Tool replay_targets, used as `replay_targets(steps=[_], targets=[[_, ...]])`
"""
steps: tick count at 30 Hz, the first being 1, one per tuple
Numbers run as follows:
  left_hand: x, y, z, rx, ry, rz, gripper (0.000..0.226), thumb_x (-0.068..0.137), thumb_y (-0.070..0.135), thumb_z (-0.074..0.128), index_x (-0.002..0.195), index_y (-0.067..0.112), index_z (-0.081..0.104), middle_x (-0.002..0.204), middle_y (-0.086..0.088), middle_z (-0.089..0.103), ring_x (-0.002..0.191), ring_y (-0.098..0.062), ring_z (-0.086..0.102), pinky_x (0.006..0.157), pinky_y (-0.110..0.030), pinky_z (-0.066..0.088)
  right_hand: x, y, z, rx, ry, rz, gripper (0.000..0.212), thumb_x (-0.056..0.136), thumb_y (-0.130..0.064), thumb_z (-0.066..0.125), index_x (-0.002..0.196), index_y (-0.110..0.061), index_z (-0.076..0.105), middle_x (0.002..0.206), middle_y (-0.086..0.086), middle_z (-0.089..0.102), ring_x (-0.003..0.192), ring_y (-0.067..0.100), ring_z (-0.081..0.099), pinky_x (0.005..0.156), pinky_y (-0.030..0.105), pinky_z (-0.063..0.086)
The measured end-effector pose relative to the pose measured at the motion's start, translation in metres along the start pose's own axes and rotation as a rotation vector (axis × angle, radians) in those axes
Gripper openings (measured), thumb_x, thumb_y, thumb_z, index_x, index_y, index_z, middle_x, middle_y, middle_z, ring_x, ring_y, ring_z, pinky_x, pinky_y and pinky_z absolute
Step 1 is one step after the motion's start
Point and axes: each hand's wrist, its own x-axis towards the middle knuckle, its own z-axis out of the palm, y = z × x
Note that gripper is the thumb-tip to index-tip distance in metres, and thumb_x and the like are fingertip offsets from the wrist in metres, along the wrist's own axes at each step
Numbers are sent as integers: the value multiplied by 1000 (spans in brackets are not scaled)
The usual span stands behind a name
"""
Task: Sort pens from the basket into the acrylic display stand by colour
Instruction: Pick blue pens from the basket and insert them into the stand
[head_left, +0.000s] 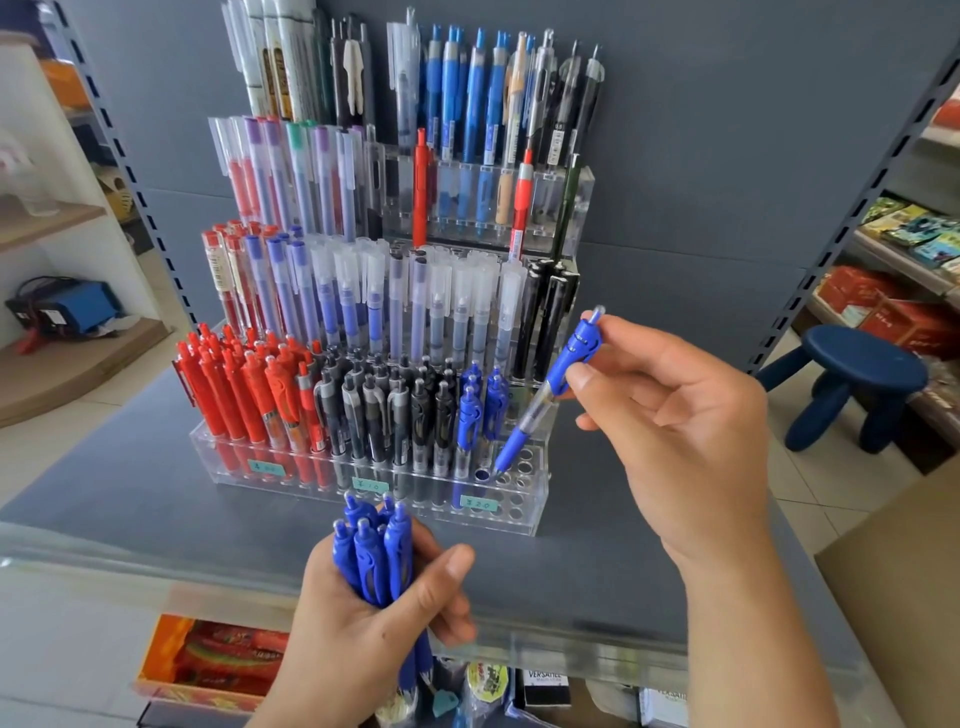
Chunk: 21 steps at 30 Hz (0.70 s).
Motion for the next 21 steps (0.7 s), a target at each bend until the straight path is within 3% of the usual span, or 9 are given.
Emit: replay_targets(steps=[3, 10, 14, 18, 21], targets=[[1, 0, 2, 12, -5, 3, 23, 75, 21, 82, 67, 9, 63, 54, -25, 63, 45, -38, 64, 48, -40, 58, -1, 6, 3, -56, 8, -10, 38, 87, 6, 72, 108, -25, 74, 84, -3, 78, 76, 23, 75, 62, 33, 61], [2, 1, 2, 5, -30, -6, 28, 76, 25, 85, 65, 10, 64, 55, -24, 64, 45, -35, 65, 47, -34, 55, -1, 14, 10, -141, -21, -1, 37, 87, 2, 74, 106, -30, 74, 83, -8, 77, 76, 14, 73, 65, 43, 61], [2, 2, 2, 4, -18, -19, 29, 66, 36, 82, 65, 13, 64, 55, -23, 64, 46, -37, 66, 47, -36, 56, -1, 15, 10, -144, -28, -15, 39, 87, 2, 75, 105, -33, 74, 84, -9, 77, 77, 15, 74, 65, 45, 61], [2, 0, 2, 6, -21, -17, 21, 76, 16, 78, 63, 9, 62, 54, -24, 63, 44, -36, 65, 46, -34, 55, -1, 16, 11, -145, -29, -12, 37, 87, 1, 76, 105, -32, 74, 84, -8, 77, 76, 15, 74, 65, 47, 61], [2, 1, 2, -1, -21, -18, 21, 73, 15, 74, 62, 5, 59, 55, -25, 63, 44, -37, 64, 46, -34, 54, -1, 16, 12, -144, -44, 1, 34, 87, 0, 75, 106, -28, 76, 84, -4, 77, 75, 15, 73, 66, 49, 60]])
